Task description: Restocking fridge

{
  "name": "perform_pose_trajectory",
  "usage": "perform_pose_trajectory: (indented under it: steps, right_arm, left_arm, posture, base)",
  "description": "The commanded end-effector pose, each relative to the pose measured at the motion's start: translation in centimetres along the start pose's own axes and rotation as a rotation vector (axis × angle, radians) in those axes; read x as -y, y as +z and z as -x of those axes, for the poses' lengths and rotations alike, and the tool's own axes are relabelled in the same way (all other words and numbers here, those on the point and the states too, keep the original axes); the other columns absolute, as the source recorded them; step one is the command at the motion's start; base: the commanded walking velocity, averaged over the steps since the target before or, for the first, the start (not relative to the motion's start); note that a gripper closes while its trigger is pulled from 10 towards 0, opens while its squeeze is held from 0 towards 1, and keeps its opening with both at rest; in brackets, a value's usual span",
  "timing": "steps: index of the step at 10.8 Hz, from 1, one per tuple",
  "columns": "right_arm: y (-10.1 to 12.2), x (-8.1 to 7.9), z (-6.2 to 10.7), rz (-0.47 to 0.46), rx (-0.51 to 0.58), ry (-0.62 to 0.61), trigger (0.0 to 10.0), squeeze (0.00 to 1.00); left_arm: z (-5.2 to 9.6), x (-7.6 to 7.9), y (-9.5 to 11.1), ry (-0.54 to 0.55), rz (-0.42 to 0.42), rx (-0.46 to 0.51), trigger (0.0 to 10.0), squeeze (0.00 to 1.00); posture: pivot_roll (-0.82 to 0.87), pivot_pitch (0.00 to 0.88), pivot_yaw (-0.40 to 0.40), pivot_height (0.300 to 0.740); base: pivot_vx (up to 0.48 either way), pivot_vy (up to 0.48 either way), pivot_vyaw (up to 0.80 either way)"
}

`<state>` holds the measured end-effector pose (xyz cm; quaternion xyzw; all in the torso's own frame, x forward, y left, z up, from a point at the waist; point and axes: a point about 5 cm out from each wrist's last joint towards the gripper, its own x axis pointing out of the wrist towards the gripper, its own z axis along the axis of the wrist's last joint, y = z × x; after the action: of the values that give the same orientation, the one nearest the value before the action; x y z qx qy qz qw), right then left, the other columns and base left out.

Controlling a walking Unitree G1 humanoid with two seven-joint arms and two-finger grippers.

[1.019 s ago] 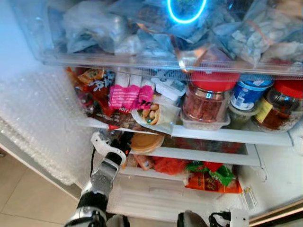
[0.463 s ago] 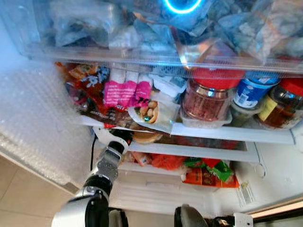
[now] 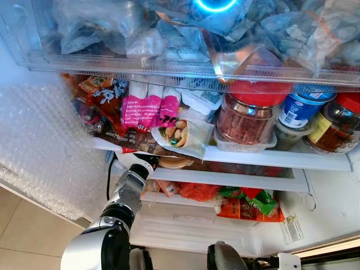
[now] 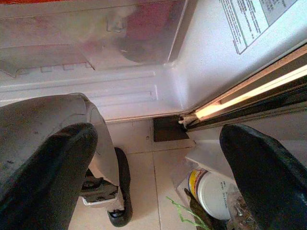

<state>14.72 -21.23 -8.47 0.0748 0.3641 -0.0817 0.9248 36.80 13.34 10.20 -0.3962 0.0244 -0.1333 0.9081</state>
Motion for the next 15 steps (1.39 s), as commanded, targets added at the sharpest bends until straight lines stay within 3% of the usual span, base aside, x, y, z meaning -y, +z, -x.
perform_pose_trajectory:
  steps: [1,4,7,8,15]
  right_arm:
    - [-1.1,-0.1,0.4,-0.002,-0.045,0.002,10.0,0.00]
    - [-0.8,-0.5,0.1,-0.009,-0.044,0.008,10.0,0.00]
    - [-0.5,-0.6,-0.1,-0.013,-0.047,0.006,10.0,0.00]
    - [-0.5,-0.7,-0.1,-0.015,-0.049,0.006,10.0,0.00]
    - [-0.3,-1.3,-0.5,-0.017,-0.066,0.013,10.0,0.00]
  left_arm:
    - [0.2,-0.2,-0.3,-0.004,0.002,-0.021,10.0,1.00]
    - [-0.1,0.7,-0.8,-0.064,0.060,-0.014,10.0,1.00]
    - [0.5,0.6,-1.4,-0.096,0.078,-0.019,10.0,1.00]
    - [0.8,0.4,-1.6,-0.105,0.071,-0.025,10.0,0.00]
    - [3.3,0.1,-2.7,-0.152,-0.049,-0.092,10.0,0.00]
  posture:
    - [-0.16,0.157,-0.010,0.642]
    - [-0.15,0.146,-0.010,0.642]
    - [-0.14,0.141,-0.003,0.642]
    - [-0.14,0.141,-0.002,0.642]
    - [-0.12,0.130,0.008,0.642]
  base:
    - [0.000,0.000,0.00]
    - [0.000,0.000,0.00]
    - [0.000,0.000,0.00]
    - [0.000,0.000,0.00]
    - [0.000,0.000,0.00]
